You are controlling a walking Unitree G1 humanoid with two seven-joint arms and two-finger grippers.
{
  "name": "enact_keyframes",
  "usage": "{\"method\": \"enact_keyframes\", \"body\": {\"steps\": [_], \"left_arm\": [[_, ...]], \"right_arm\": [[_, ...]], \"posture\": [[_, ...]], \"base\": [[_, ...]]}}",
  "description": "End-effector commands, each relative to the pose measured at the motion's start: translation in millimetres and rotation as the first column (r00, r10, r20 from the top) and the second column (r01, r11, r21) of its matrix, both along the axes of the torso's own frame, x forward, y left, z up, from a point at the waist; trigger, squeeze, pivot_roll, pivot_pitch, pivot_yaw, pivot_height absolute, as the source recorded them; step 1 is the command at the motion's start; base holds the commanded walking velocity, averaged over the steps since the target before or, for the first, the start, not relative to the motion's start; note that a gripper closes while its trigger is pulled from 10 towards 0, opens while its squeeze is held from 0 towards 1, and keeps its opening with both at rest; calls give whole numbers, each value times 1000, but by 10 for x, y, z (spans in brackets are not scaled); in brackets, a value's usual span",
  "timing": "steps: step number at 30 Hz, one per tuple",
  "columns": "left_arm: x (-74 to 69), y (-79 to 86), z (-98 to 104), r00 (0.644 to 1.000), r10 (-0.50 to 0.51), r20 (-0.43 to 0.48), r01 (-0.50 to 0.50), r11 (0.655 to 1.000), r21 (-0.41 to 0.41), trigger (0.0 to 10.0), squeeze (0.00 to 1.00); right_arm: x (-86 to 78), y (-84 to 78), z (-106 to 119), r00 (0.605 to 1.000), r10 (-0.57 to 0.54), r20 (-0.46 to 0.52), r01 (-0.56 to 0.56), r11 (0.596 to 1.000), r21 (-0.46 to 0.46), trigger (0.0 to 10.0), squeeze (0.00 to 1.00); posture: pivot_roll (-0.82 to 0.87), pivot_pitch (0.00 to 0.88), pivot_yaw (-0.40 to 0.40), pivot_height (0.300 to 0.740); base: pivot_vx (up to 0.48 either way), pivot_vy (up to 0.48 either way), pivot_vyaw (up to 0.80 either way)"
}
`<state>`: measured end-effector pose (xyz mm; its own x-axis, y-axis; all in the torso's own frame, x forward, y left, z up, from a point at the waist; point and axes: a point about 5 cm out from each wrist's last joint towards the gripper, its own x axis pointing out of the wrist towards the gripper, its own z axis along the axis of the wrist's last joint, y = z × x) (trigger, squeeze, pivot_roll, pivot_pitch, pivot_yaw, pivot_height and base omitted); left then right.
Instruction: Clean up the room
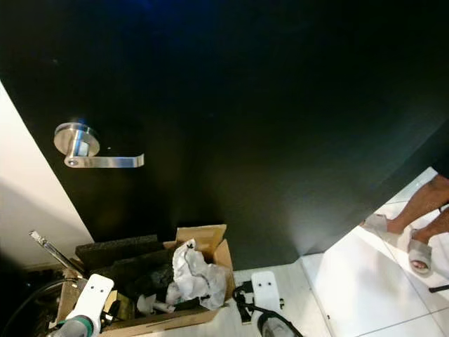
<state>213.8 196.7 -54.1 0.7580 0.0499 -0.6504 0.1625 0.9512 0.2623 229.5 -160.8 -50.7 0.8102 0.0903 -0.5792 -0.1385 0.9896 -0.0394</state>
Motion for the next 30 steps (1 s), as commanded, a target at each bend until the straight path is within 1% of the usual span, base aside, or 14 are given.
{"method": "enact_keyframes", "body": {"steps": [1, 8, 23, 24, 30], "left_arm": [[-77, -10, -57, 1000, -13, -26, 13, 1000, 4, 10000, 0], [-105, 9, -79, 1000, -17, -26, 17, 1000, 14, 10000, 0], [-132, 11, -104, 1000, -22, -22, 22, 1000, 16, 10000, 0], [-132, 11, -104, 1000, -21, -21, 22, 1000, 15, 10000, 0], [-144, -7, -123, 999, -12, -39, 12, 1000, -13, 10000, 0]], "right_arm": [[-51, 3, -38, 1000, 15, -20, -16, 1000, -21, 10000, 0], [-55, 39, -44, 999, 27, -19, -28, 999, -29, 10000, 0], [-62, 25, -53, 1000, 2, -26, -3, 1000, -28, 10000, 0], [-62, 26, -55, 1000, 1, -28, -1, 1000, -28, 10000, 0], [-61, 19, -58, 999, -19, -36, 18, 1000, -13, 10000, 0]], "posture": [[64, 34, -25, 740], [75, 31, -25, 740], [79, 39, -23, 740], [79, 39, -23, 740], [79, 40, -23, 740]], "base": [[-480, 0, 0], [-480, 0, 0], [-480, 0, 0], [-405, 0, -725], [0, 0, -800]]}}
